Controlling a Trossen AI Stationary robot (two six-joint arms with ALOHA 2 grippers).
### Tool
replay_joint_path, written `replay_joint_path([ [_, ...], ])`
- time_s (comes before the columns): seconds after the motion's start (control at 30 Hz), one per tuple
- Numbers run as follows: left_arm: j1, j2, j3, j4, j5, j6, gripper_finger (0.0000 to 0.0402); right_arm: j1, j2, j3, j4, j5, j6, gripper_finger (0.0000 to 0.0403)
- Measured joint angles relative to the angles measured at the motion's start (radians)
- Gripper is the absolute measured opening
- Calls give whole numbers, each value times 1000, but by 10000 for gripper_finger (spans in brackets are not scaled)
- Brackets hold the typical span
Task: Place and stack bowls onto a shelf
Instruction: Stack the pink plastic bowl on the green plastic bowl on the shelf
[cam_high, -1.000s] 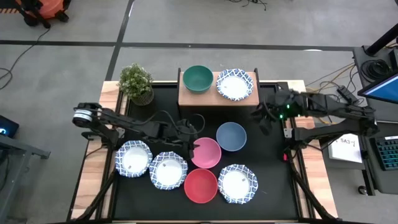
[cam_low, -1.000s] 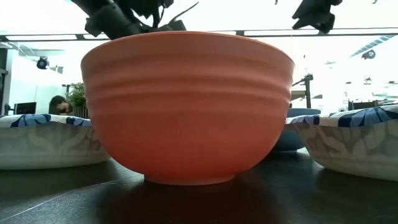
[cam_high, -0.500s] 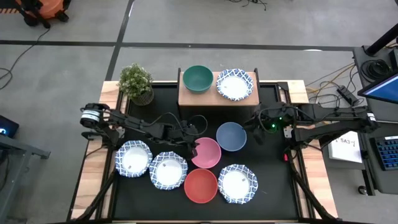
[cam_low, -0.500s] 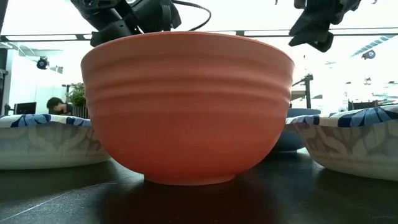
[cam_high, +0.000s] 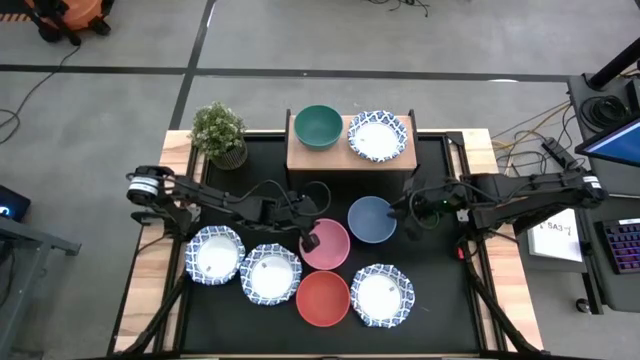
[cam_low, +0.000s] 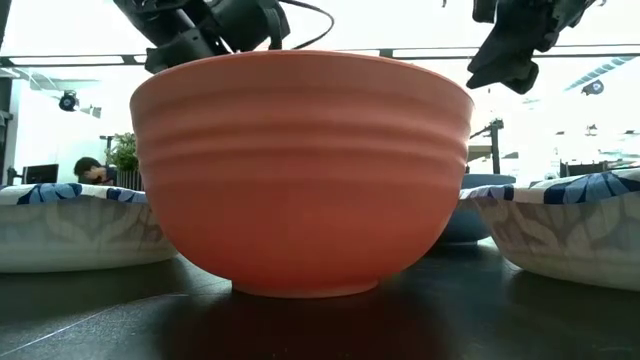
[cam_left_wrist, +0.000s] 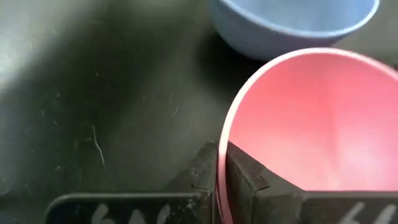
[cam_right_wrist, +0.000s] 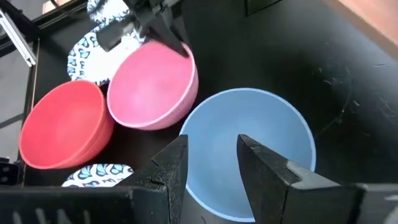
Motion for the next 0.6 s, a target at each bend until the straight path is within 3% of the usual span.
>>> replay_joint_path([
  [0.17, 0, -109, 0, -13, 1, 12, 2, 17, 6, 0, 2, 0, 2, 127],
  [0.37, 14, -329, 8, -63, 10, 68, 1, 47, 6, 0, 16, 37, 8, 127],
  [0.6, 146, -493, 178, -227, -7, 196, 1, 64, 6, -1, 20, 77, 7, 127],
])
